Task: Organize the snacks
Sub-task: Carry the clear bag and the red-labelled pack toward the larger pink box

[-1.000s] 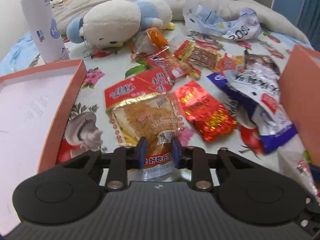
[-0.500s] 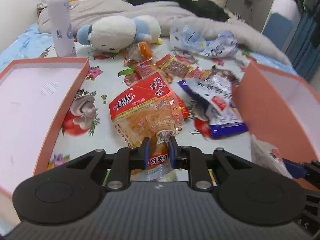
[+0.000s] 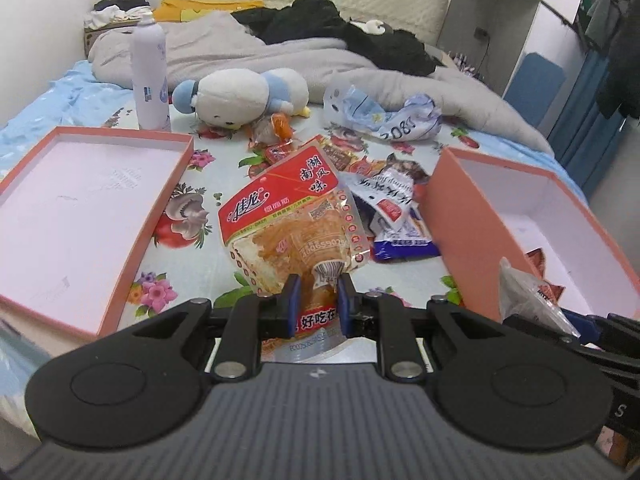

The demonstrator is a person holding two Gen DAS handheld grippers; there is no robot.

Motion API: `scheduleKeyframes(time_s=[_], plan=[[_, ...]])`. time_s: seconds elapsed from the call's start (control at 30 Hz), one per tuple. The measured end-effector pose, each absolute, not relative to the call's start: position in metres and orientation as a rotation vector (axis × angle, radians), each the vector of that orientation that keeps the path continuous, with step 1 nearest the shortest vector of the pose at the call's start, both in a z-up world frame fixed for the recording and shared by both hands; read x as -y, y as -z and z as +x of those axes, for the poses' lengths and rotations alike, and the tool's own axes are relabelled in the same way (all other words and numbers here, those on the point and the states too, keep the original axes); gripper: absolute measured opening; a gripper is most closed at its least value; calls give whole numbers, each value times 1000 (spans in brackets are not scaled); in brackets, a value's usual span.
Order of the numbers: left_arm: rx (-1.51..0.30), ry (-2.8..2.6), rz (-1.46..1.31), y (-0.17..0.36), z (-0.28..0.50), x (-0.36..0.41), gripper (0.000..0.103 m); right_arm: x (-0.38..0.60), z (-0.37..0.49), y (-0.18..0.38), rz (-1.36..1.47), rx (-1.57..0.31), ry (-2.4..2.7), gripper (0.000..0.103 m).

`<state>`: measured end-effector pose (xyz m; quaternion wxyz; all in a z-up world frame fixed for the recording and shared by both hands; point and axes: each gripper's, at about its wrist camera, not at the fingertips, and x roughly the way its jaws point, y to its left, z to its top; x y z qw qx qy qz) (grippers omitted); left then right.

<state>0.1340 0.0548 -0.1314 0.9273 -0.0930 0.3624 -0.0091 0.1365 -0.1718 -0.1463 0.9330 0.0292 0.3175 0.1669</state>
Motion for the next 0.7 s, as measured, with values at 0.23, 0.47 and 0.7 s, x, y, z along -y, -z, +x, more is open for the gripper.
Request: scheduleKeyframes(time_s=[0.23, 0.47, 0.7], plan=[[-729, 46, -204, 114, 102, -39, 22, 185, 112, 133, 64, -634, -334, 42], [-733, 87, -234, 105, 76, -20, 22, 206, 88, 122, 51, -620, -296, 42], [-734, 167, -217, 95, 74, 13, 22, 236, 77, 123, 87, -607, -204, 42]])
